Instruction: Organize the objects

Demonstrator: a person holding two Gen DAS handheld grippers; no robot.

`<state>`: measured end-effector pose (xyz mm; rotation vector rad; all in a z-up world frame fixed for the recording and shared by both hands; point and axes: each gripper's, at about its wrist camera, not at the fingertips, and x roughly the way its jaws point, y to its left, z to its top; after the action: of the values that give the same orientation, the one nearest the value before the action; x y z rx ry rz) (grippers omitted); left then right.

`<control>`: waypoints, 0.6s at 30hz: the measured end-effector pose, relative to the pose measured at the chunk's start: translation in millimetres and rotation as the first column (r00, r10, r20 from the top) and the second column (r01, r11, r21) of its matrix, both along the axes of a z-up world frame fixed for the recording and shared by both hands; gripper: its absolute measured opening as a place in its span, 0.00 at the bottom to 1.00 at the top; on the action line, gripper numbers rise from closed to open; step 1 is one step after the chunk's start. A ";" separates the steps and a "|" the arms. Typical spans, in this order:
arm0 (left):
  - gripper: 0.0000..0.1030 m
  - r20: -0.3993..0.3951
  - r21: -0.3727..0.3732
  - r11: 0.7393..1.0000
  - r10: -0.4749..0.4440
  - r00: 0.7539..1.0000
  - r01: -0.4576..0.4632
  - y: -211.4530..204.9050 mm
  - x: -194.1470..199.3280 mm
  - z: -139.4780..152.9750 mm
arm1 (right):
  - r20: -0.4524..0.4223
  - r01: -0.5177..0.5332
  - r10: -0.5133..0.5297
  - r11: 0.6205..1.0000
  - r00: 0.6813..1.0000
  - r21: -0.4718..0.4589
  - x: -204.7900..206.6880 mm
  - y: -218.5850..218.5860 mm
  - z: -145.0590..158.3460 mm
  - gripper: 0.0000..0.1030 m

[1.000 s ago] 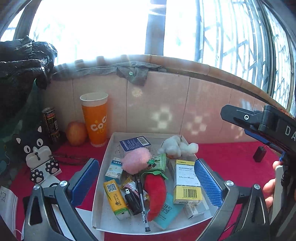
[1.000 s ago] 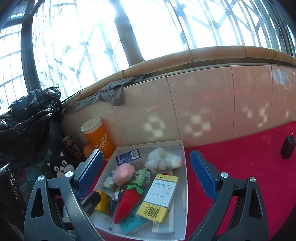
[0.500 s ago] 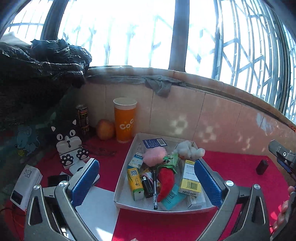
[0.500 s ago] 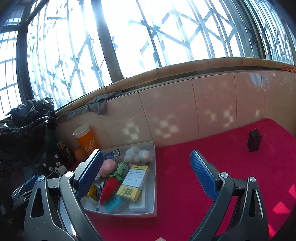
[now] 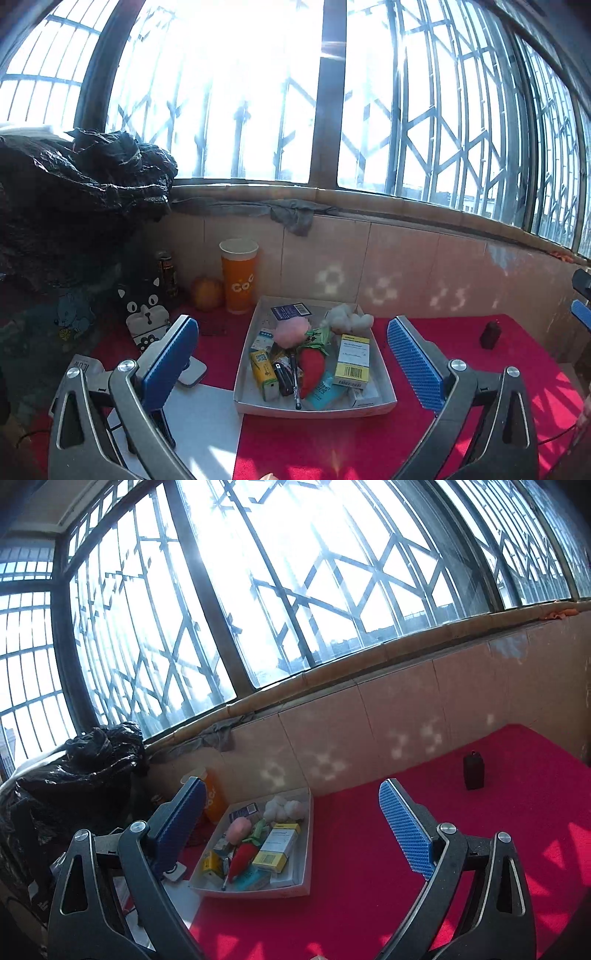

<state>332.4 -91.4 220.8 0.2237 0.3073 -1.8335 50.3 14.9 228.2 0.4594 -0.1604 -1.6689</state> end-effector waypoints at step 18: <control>1.00 0.150 0.075 0.996 0.034 0.988 -0.046 46.3 -24.3 -39.0 | -0.096 0.073 -0.093 0.979 0.991 -0.189 20.8 130.7 19.0 1.00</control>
<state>308.1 -45.1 181.8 0.4043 0.2772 -1.7558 71.1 145.6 247.2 0.2274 -0.2578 -1.7371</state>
